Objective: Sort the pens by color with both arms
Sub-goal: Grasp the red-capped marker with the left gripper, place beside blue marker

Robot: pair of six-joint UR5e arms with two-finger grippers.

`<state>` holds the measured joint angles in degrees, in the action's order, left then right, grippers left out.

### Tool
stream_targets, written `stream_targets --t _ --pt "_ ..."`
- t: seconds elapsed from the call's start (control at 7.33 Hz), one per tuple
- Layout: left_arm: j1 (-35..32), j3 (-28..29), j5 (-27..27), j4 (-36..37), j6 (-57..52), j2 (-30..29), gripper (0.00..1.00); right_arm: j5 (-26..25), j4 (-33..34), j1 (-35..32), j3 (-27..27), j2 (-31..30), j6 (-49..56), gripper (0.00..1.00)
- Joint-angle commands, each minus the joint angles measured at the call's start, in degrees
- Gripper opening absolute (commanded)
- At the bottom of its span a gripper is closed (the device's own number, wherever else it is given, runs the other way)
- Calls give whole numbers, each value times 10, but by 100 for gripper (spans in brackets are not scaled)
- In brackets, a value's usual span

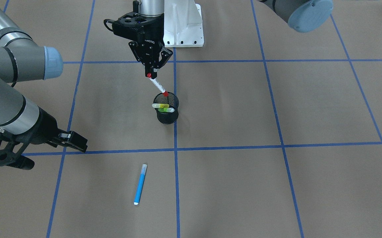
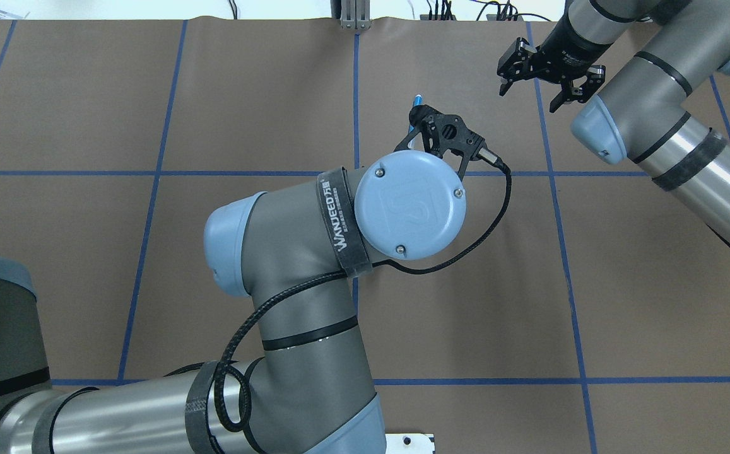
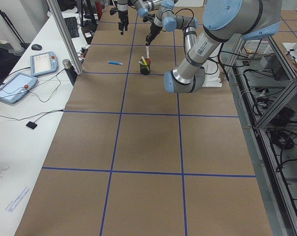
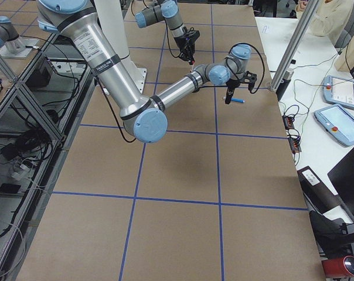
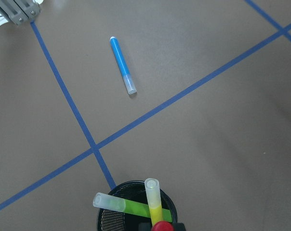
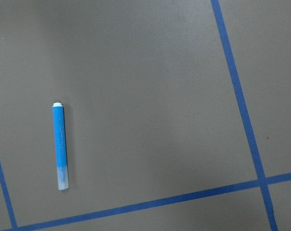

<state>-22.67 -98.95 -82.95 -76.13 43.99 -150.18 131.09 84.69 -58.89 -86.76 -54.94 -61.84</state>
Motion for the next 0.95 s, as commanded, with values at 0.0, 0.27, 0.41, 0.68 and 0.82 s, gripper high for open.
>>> stream_targets --t 0.0,0.27,0.41,0.68,0.82 --pt "-64 32 -53 10 36 -47 1 0 -1 0 -2 -1 1 95" --pt "-140 191 -146 -84 72 -105 2 0 -1 0 -6 -6 1 95" --pt "-170 279 -190 -153 78 -119 2 3 -1 -3 -16 -18 2 96" --pt "-190 369 -200 -215 73 -120 2 4 -2 -4 -31 -27 2 96" --pt "-193 382 -210 -216 76 -120 1 9 -2 -5 -31 -27 3 96"
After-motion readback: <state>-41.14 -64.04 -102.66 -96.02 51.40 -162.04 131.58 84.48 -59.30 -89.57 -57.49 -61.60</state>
